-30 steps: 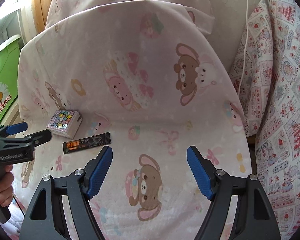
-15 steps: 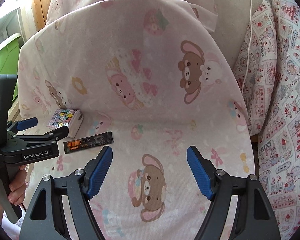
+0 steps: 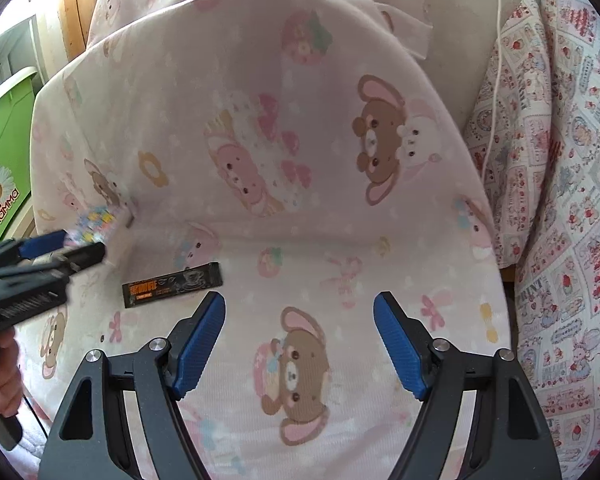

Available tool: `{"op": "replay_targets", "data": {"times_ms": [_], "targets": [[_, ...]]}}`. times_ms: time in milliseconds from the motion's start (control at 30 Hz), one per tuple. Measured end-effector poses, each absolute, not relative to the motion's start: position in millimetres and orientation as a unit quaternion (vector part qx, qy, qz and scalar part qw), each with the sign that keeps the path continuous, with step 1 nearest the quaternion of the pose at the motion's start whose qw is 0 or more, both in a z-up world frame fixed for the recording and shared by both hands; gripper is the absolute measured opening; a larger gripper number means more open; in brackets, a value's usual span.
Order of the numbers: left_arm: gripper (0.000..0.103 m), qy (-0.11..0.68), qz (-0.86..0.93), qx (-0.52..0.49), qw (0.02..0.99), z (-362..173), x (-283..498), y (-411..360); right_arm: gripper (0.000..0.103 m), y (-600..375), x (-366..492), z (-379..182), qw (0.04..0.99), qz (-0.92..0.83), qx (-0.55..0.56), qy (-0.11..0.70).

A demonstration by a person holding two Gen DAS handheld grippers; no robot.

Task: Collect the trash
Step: 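Close the left tool on the colourful candy box and lift it, then grasp the dark snack wrapper with the right tool while the left tool holds the box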

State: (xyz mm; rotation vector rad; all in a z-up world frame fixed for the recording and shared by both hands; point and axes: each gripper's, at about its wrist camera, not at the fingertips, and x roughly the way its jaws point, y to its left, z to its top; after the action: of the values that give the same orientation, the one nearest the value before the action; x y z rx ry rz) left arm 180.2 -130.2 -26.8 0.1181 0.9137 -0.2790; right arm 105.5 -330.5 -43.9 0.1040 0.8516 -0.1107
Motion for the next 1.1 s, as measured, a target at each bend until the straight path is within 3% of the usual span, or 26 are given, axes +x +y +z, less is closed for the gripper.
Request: {"op": "replay_targets", "data": {"times_ms": [233,333,433,733,1100], "targets": [[0.068,0.420,-0.096,0.012,0.902,2,169,-86,0.079,-296,122,-55,0.907,-0.045,0.037,0.416],[0.068,0.411,-0.062,0.006,0.909,9,170,-68,0.086,-281,133,-57,0.912,-0.044,0.030,0.407],[0.068,0.398,-0.041,0.008,0.916,15,172,-58,0.086,-270,150,-59,0.910,-0.043,0.026,0.412],[0.068,0.410,-0.035,0.004,0.912,10,176,-47,0.086,-261,188,-84,0.871,-0.045,0.054,0.485],[0.068,0.422,-0.044,-0.013,0.905,5,178,-40,0.086,-235,161,-85,0.875,0.014,-0.058,0.480]]}}
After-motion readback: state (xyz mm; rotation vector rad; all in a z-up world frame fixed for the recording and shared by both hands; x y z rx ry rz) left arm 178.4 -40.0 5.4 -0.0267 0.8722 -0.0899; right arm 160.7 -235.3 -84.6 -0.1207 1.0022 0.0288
